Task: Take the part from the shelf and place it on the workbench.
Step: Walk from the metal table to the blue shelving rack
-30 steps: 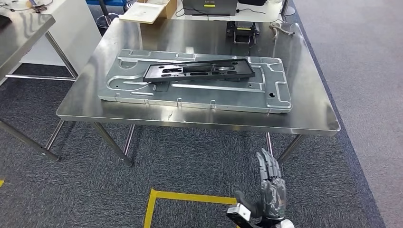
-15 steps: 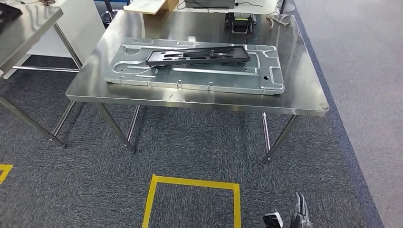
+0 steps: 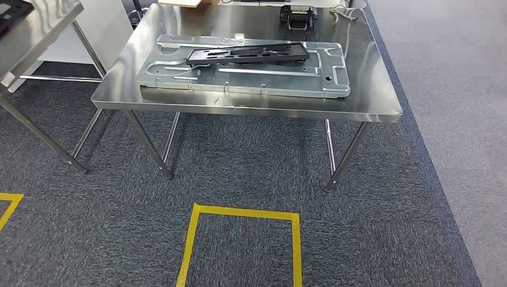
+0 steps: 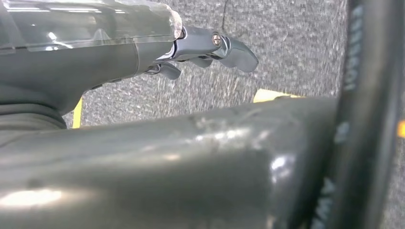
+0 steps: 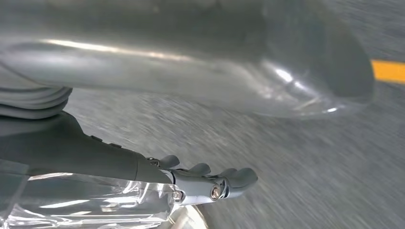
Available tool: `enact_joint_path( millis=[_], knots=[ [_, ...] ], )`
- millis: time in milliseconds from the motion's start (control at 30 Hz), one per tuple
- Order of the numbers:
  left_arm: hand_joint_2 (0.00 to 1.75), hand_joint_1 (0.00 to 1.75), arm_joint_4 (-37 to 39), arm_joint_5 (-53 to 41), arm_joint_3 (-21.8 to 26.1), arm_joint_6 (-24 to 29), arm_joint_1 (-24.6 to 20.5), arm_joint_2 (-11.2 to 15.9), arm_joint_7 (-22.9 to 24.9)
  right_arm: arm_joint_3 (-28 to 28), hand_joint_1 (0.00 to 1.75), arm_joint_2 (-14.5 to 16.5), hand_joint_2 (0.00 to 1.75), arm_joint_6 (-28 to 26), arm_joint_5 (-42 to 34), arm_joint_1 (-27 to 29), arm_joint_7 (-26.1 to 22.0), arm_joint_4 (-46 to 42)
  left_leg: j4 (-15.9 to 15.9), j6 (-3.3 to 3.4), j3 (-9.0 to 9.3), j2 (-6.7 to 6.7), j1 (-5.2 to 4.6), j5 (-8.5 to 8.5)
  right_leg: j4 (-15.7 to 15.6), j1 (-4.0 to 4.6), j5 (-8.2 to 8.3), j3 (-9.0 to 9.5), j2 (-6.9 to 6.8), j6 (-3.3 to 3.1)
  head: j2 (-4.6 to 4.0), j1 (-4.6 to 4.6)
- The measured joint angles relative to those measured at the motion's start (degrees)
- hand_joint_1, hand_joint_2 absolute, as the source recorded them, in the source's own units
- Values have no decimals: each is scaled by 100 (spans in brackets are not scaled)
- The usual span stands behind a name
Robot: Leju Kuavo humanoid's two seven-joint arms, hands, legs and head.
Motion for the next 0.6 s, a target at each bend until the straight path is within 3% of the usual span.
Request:
enact_joint_path(
  millis=[67,100,167,233,267,300,367,433,500,533,600],
  knots=[
    [0,0,-6,-67,38,8,-3,-3,7,29,0,-3,0,152,289,17,553,151,22,-78,-39,-17,24,43,-30,7,43,-38,-35,-106,0,0],
    [0,0,-8,-90,57,12,3,-5,10,58,0,-2,0,217,408,29,783,212,113,-110,-86,-23,41,-57,-34,2,85,-70,-65,-159,0,0],
    [0,0,-8,-126,81,28,20,-11,15,124,0,-1,0,345,574,63,1101,307,608,-162,-267,-29,64,-499,-38,5,167,-155,-134,-239,0,-1],
    [0,0,-8,-157,94,56,30,-11,36,197,0,0,0,466,697,98,1289,376,1333,-198,-474,-29,68,-917,-27,29,234,-253,-196,-270,0,-1],
    [0,0,-8,-169,101,67,34,-12,49,233,0,2,0,514,740,108,1342,405,1546,-204,-493,-29,68,-974,-16,41,262,-298,-227,-272,0,0],
    [0,0,-8,-178,108,73,40,-12,60,266,0,4,0,548,769,113,1377,429,1542,-200,-398,-27,67,-923,-2,52,281,-336,-260,-270,0,0],
    [0,0,-9,-184,117,76,42,-12,67,314,0,12,0,575,797,115,1407,469,894,-153,108,30,57,-662,35,66,298,-378,-336,-262,0,0],
    [0,0,-17,-207,120,112,22,-18,136,351,0,25,0,580,802,120,1407,497,157,-61,586,196,3,-533,69,86,300,-396,-426,-228,0,0],
    [0,0,-27,-289,120,358,27,-94,235,369,0,51,0,569,735,121,1352,511,-91,28,680,273,-51,-555,80,98,310,-402,-509,-171,0,0],
    [0,0,-28,-336,120,569,48,-164,248,367,0,74,0,544,679,114,1310,514,-111,66,649,230,-51,-534,74,103,319,-395,-551,-136,0,0],
    [0,0,1,-404,121,969,93,-317,168,345,0,112,0,484,566,106,1246,514,-192,134,644,140,-18,-470,156,93,242,-423,-459,-62,0,0]
  ],
)
